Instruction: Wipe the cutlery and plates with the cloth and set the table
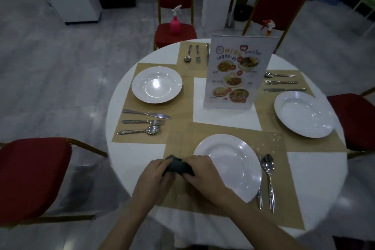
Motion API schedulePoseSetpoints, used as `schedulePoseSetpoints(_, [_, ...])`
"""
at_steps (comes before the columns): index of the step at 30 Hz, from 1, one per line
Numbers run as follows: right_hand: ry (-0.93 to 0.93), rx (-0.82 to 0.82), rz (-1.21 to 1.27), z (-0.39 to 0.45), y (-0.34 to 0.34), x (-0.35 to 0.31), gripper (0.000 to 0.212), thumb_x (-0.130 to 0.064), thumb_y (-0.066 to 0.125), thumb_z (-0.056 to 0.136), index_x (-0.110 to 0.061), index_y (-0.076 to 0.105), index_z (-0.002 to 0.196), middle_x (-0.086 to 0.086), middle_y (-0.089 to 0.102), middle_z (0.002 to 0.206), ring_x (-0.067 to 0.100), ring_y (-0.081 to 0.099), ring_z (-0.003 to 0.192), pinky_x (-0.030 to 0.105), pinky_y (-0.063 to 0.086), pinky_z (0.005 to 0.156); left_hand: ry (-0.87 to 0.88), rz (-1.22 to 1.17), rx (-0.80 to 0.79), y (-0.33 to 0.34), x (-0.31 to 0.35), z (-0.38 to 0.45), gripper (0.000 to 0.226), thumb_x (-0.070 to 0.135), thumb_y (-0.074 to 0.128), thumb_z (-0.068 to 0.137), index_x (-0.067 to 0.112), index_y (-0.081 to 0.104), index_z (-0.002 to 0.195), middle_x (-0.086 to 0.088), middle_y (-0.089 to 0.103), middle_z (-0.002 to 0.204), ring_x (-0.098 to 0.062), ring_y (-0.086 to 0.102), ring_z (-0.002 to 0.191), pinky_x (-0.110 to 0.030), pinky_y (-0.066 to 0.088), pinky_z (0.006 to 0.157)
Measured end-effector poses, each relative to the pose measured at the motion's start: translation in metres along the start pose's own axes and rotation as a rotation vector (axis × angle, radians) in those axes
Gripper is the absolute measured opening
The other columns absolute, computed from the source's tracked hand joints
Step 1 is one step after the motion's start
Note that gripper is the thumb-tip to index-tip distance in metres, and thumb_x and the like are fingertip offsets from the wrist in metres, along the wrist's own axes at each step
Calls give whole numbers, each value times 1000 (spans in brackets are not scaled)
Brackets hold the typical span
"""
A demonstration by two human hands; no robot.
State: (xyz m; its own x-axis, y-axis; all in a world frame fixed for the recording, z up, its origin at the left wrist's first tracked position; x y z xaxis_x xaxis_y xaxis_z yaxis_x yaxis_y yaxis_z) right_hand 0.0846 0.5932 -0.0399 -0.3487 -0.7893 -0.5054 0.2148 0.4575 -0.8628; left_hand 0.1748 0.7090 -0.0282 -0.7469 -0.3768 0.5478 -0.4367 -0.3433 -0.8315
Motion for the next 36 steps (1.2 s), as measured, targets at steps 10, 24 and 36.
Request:
schedulePoseSetpoints(10, [343,368,206,-60,-102,104,19,-26,72,80,-19,67,97,-7,68,88,10,59,81,27,48,74,162,-176,-88,52,114,77,32,13,64,89,18,62,120,4,63,108,-12,57,95,-24,49,80])
schedulePoseSetpoints(24, [764,378,0,-204,-160,289,18,-15,67,84,-18,65,102,-2,65,97,14,56,90,27,46,81,450,118,-415,240,294,119,38,15,46,93,18,50,131,-4,56,124,-22,52,111,-33,42,91])
schedulePoseSetpoints(36, [513,110,25,-199,-166,324,50,-53,63,80,-21,58,118,-6,60,111,11,53,102,24,41,88,335,48,-539,253,280,119,35,22,50,91,17,58,124,-1,61,121,-21,54,114,-32,41,97])
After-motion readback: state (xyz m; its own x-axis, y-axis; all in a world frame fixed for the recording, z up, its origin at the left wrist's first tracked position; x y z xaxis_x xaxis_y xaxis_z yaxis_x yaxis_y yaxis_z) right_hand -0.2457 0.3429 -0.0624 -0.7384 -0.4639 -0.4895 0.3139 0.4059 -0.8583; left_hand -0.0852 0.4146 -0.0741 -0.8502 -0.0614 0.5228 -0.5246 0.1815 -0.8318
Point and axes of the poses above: each hand's wrist, its own z-axis towards the middle knuckle, its own y-axis out of the palm, x = y × z, the point moved 6 cm from there along z, towards the middle knuckle
